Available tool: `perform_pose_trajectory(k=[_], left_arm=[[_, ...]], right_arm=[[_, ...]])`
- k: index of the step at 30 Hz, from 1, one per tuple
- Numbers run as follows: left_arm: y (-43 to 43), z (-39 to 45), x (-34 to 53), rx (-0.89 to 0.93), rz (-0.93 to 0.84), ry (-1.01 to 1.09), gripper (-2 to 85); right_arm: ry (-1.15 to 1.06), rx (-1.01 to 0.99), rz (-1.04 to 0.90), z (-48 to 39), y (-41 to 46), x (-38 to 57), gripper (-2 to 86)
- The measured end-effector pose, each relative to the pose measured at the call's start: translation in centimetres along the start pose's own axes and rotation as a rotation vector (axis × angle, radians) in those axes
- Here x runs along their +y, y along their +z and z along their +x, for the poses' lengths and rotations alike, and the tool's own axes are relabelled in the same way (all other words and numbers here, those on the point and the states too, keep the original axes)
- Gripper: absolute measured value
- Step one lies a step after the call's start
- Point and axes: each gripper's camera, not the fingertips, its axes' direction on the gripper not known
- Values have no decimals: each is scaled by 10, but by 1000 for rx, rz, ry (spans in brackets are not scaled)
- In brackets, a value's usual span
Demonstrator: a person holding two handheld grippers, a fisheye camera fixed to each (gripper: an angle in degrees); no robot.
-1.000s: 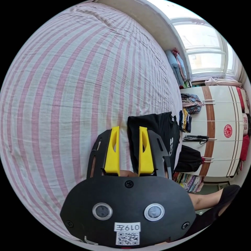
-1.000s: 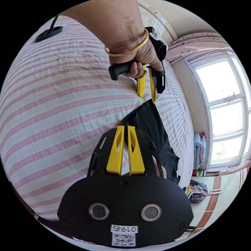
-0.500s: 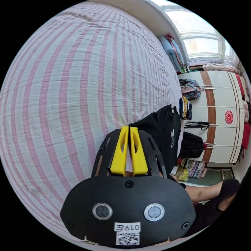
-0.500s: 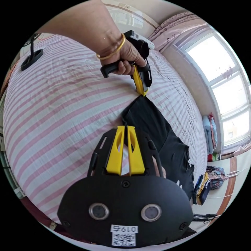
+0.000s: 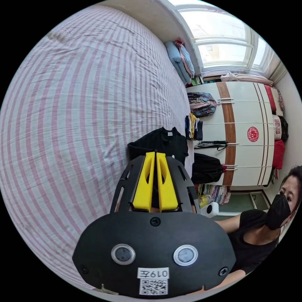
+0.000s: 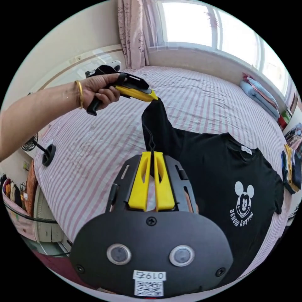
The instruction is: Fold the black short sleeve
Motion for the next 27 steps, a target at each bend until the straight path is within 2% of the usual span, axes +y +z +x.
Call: perform_pose_trajectory(k=[10, 16, 23, 27], left_arm=[[112, 65, -61, -80, -160, 64, 9], [173, 59, -76, -129, -229, 4, 9], [211, 44, -88, -163, -264, -47, 11], [220, 36, -91, -123, -248, -64, 11]], right_arm=[[255, 6, -4, 105, -72, -2, 2], [459, -48, -33, 158, -90, -1, 1], [581, -134, -52, 190, -101, -10, 2], [640, -152, -59, 202, -112, -18, 2]])
